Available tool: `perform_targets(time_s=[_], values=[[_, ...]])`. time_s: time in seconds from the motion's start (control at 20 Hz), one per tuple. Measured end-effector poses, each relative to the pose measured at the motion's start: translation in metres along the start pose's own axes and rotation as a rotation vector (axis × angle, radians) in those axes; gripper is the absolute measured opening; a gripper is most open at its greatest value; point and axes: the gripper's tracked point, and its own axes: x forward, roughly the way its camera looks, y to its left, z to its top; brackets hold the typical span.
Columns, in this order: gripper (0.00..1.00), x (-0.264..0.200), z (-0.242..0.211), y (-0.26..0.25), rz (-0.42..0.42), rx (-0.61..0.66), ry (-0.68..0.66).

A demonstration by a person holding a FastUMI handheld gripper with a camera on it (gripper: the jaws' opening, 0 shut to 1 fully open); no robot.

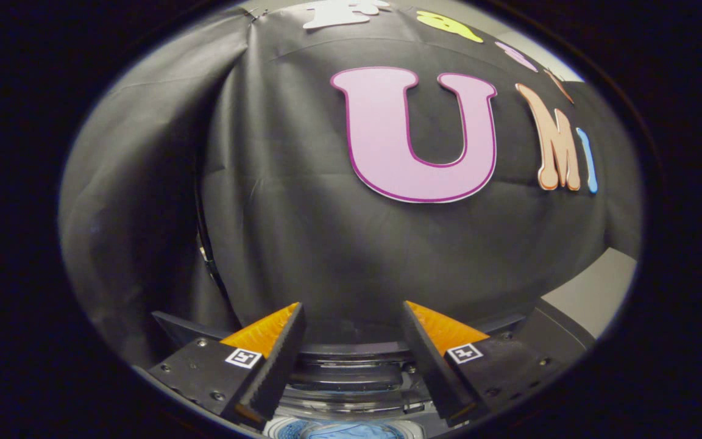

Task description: Put the clothes into the washing machine and then close the washing machine lid.

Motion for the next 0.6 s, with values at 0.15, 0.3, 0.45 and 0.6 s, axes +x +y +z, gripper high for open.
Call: perform_targets(time_s=[0.15,0.3,0.45,0.6], values=[[0.95,-0.002,0.002,-0.001,-0.001,0.002,-0.011],[0.95,-0.015,0.005,-0.003,-0.009,0.003,-0.028],[0.95,-0.027,0.001,-0.002,-0.007,0.001,-0.044],[0.95,-0.037,-0.002,0.0,-0.008,0.001,-0.05]])
